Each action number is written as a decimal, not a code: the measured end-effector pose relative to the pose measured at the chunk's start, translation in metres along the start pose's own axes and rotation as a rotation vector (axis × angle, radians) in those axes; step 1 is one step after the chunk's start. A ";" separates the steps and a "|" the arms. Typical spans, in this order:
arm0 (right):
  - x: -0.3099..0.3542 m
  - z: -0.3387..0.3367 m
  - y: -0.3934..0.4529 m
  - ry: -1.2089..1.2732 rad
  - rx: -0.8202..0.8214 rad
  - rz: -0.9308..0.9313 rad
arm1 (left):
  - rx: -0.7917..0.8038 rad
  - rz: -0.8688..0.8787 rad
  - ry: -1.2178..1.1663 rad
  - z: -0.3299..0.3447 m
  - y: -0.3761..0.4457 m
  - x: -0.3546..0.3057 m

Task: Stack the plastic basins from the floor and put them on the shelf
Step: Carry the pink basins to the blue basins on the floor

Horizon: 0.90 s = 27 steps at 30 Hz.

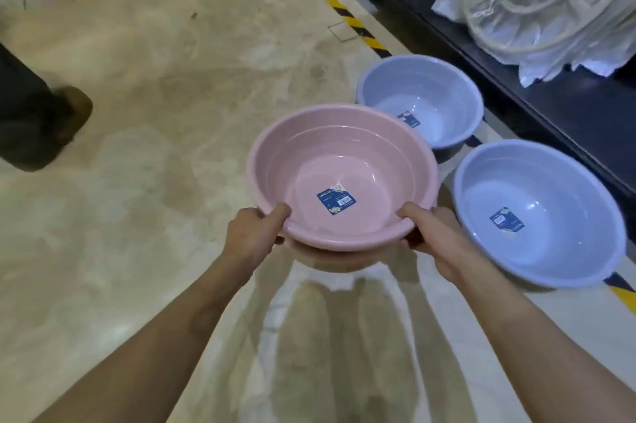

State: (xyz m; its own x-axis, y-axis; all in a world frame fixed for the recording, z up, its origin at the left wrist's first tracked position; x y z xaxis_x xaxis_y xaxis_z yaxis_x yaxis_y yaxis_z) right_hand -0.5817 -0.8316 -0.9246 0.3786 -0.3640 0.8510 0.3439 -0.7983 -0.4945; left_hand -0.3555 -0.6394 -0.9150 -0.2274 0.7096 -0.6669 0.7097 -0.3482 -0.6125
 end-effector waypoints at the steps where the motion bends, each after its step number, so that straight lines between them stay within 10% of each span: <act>1: -0.014 0.001 0.009 -0.009 0.000 -0.001 | -0.023 0.012 0.012 0.006 0.010 0.010; 27: -0.076 0.010 0.051 -0.740 -0.006 -0.021 | -0.019 0.009 0.500 0.034 0.081 0.065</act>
State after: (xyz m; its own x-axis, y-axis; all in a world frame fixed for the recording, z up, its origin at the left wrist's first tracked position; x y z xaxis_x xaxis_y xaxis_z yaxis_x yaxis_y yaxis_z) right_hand -0.5838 -0.8401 -1.0162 0.8531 0.0688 0.5172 0.3537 -0.8051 -0.4762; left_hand -0.3358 -0.6424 -1.0222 0.1229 0.9151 -0.3841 0.7230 -0.3477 -0.5970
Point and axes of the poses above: each hand's wrist, its own y-axis towards the middle knuckle, its own z-axis out of the palm, x = y × z, the point moved 3 cm from there along y, towards the middle knuckle, and after that the axes turned 8 degrees about -z, right-handed, at the moved point
